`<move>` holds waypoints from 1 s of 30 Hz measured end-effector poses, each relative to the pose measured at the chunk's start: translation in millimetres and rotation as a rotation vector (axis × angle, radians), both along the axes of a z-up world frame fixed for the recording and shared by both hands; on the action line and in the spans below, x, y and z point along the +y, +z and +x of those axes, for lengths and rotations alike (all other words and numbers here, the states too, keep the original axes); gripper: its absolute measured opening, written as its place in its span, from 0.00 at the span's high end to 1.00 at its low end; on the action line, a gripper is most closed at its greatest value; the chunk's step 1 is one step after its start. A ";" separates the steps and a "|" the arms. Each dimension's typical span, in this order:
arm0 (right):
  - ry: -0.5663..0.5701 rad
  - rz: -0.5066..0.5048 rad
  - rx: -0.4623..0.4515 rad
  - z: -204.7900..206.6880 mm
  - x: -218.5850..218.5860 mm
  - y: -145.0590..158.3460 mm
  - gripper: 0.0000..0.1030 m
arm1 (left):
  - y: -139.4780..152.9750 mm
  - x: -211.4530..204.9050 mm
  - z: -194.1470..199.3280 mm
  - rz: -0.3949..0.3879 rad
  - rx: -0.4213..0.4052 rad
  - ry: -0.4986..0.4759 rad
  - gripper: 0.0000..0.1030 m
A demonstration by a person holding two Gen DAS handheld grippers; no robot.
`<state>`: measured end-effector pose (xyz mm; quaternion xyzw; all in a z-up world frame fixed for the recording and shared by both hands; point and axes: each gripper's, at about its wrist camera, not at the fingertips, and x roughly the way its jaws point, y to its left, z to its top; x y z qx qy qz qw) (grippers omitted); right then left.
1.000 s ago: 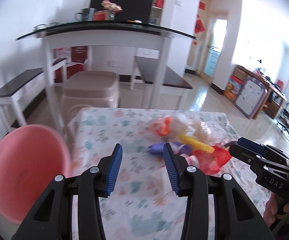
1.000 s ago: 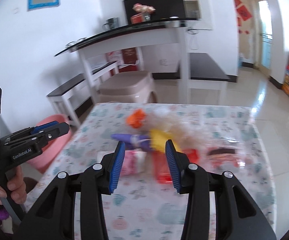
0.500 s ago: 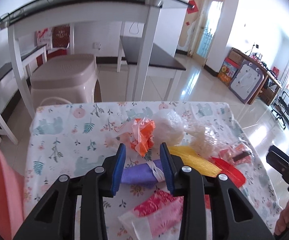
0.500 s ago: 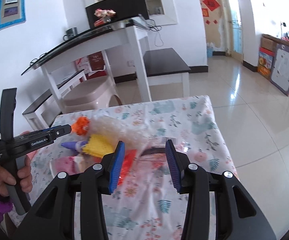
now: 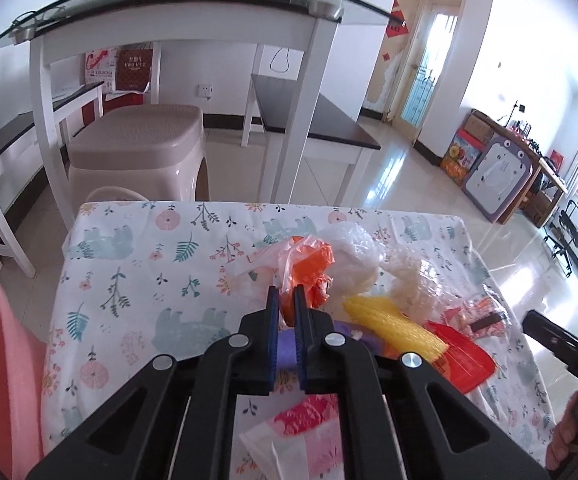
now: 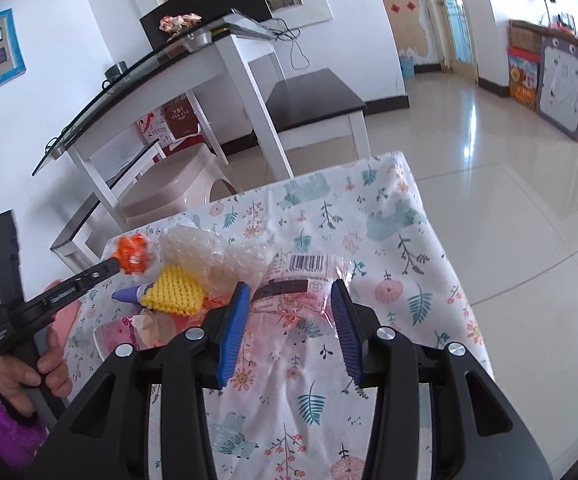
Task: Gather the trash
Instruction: 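Lift the orange bag with the left tool while the right tool lifts the clear bag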
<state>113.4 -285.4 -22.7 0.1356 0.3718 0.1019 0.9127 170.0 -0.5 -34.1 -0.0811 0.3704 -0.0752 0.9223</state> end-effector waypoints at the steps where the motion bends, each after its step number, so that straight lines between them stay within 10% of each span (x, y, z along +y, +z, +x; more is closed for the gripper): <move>1: -0.001 0.006 0.012 1.9 0.1 -3.3 0.58 | 1.5 1.2 -4.0 -0.005 -0.003 0.001 0.94; 15: -0.053 0.158 0.099 30.8 -27.1 -20.1 0.58 | 18.4 9.3 -44.0 -0.032 -0.032 0.004 0.94; 30: -0.045 -0.013 0.147 37.1 -7.0 -47.8 0.68 | 21.2 4.9 -53.5 -0.023 -0.047 -0.007 0.94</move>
